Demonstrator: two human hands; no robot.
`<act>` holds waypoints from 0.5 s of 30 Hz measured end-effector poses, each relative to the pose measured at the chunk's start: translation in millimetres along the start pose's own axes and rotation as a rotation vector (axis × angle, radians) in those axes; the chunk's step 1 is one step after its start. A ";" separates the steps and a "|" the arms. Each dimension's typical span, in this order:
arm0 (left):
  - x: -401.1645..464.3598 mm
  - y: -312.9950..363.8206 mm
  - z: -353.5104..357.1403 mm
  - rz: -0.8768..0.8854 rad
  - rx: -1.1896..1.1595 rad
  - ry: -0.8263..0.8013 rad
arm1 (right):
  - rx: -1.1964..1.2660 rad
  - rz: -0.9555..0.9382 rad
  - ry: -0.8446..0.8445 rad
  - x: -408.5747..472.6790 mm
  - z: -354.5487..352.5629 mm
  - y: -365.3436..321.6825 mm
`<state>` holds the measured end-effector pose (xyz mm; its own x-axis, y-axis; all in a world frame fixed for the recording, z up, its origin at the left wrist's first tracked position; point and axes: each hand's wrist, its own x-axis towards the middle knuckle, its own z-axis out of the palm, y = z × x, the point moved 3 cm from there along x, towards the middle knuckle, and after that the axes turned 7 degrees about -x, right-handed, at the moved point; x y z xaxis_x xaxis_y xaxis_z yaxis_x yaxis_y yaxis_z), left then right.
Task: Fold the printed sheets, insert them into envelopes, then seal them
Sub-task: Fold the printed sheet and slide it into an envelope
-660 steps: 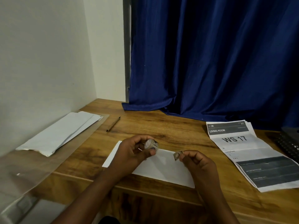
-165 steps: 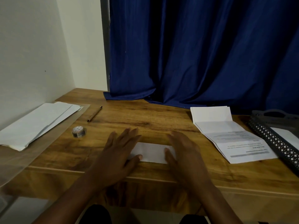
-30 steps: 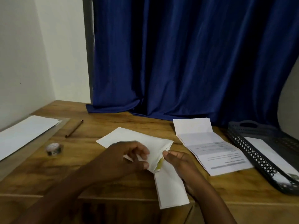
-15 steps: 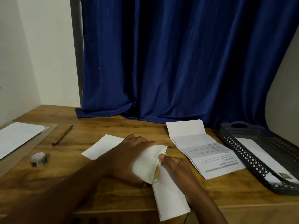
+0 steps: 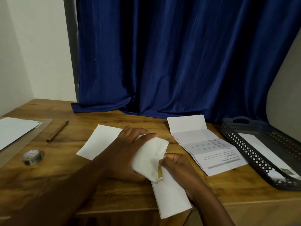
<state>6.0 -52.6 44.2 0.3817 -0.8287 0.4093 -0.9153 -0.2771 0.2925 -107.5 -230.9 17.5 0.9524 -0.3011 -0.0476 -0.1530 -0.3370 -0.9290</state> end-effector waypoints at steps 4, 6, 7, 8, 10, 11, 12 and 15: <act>-1.2 1.7 -2.5 -0.007 -0.020 0.007 | 0.029 0.023 0.000 -0.5 -1.3 1.7; -2.1 2.2 -3.1 -0.007 -0.034 0.009 | 0.028 0.008 -0.002 -1.9 -0.8 0.5; -2.3 2.3 -3.0 -0.005 -0.041 0.010 | 0.036 -0.002 0.001 -2.6 -1.3 0.1; -2.2 2.3 -2.6 -0.004 -0.047 0.012 | 0.038 -0.011 -0.003 -3.9 -1.4 -1.8; -1.5 1.9 -0.8 0.006 -0.038 0.013 | 0.046 -0.041 -0.030 -5.6 -1.1 -4.7; -1.1 1.6 0.7 0.015 -0.020 0.010 | 0.049 -0.056 -0.040 -6.4 -0.8 -6.4; -0.8 1.3 2.4 0.025 0.002 0.003 | 0.051 -0.068 -0.048 -8.2 -0.2 -9.3; -0.1 1.2 6.4 0.043 0.040 -0.013 | 0.054 -0.099 -0.059 -7.1 2.2 -9.4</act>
<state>4.0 -56.0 38.9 0.3404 -0.8466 0.4091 -0.9352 -0.2599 0.2404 -112.3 -223.6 25.8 0.9763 -0.2148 0.0256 -0.0440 -0.3131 -0.9487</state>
